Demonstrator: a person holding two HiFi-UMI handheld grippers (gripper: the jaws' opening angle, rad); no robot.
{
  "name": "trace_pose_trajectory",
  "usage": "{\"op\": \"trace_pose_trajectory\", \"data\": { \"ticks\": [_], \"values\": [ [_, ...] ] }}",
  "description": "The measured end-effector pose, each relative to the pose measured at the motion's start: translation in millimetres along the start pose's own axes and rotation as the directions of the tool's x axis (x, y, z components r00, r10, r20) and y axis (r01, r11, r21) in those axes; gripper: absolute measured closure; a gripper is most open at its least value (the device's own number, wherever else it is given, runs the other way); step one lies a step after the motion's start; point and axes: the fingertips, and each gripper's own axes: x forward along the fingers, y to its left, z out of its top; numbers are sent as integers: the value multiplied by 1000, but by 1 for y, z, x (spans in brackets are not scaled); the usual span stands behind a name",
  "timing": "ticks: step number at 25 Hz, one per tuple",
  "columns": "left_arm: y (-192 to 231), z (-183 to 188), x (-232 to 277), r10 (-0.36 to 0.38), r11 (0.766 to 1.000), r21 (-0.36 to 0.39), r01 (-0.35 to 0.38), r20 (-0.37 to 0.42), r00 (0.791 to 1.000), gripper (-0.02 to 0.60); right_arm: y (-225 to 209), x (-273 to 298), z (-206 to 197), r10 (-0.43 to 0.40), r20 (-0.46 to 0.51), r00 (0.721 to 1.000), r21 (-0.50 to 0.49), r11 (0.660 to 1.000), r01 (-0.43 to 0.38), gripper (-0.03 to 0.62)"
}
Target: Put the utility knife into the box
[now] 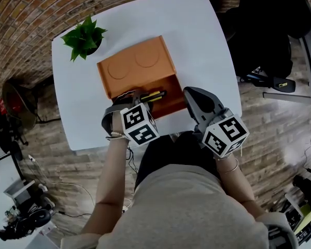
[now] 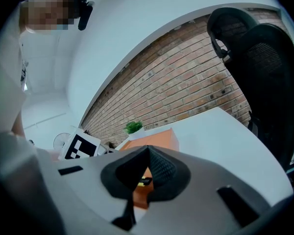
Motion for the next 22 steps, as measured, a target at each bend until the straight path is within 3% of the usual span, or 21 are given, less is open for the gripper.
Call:
{"op": "trace_pose_trajectory", "data": {
  "ticks": [5,12,17,22],
  "values": [
    [-7,2,10,-35,999,13,35,-9,999,468,-3,-5,-3,-17,-8,1000,-2,1000,17,595],
    [-6,-3,15,-28,1000,-10,28,14,1000,466,-2,-16,-11,-45,-1,999,7,999,45,595],
    [-4,-3,12,20,999,-29,-19,34,999,459,4,-21,-19,-42,-2,999,10,999,42,595],
    [7,3,-6,100,989,-120,-83,139,985,419,13,-21,-27,-22,-21,1000,2,1000,22,595]
  ]
}}
